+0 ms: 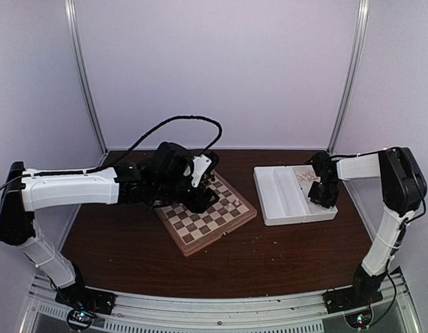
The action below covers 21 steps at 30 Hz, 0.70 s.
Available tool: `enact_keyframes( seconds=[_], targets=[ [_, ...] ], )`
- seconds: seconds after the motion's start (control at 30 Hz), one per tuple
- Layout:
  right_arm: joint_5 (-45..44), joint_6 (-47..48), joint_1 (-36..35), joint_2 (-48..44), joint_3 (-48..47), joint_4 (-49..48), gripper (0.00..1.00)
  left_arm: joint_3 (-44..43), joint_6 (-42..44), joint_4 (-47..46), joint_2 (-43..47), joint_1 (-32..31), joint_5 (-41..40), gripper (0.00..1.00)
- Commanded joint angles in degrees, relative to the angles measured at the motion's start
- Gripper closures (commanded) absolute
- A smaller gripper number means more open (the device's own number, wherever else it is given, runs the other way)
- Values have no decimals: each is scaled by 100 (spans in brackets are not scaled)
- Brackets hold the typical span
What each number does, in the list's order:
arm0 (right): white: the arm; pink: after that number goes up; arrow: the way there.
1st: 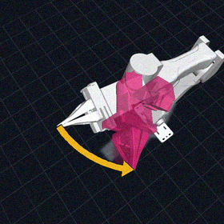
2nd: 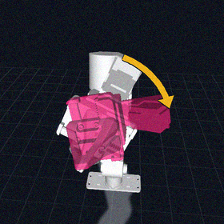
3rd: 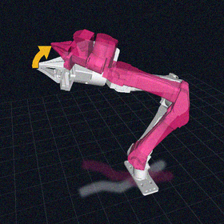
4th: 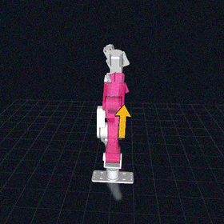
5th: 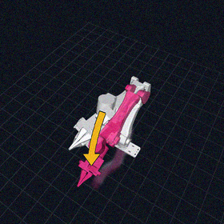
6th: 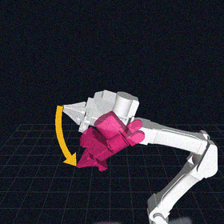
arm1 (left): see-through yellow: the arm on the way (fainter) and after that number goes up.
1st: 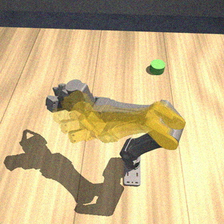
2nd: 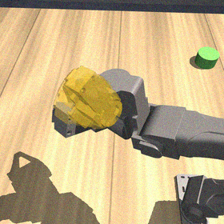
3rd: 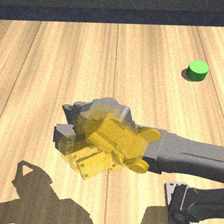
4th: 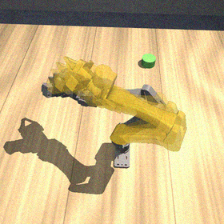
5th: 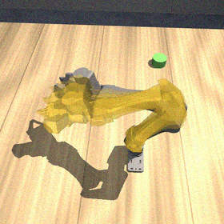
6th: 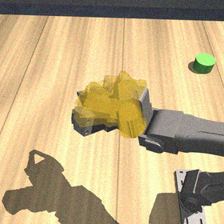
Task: Set up the chess pieces on the board
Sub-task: Pick up the chess piece from the storage box.
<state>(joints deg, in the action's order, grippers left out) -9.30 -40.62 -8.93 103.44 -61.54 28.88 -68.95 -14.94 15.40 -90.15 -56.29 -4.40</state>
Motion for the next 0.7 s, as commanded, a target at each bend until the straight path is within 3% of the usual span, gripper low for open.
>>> enact_keyframes(
  seconds=[0.0, 0.37, 0.67],
  targets=[
    [-207, -149, 63, 246, -260, 24, 72, 98, -45, -320, 178, 28, -103, 42],
    [-231, -151, 58, 128, -223, 117, 93, 171, 13, -265, 223, 25, -188, 42],
    [866, 715, 56, -877, 225, -40, 91, 86, 19, -309, 103, 28, -97, 41]
  ],
)
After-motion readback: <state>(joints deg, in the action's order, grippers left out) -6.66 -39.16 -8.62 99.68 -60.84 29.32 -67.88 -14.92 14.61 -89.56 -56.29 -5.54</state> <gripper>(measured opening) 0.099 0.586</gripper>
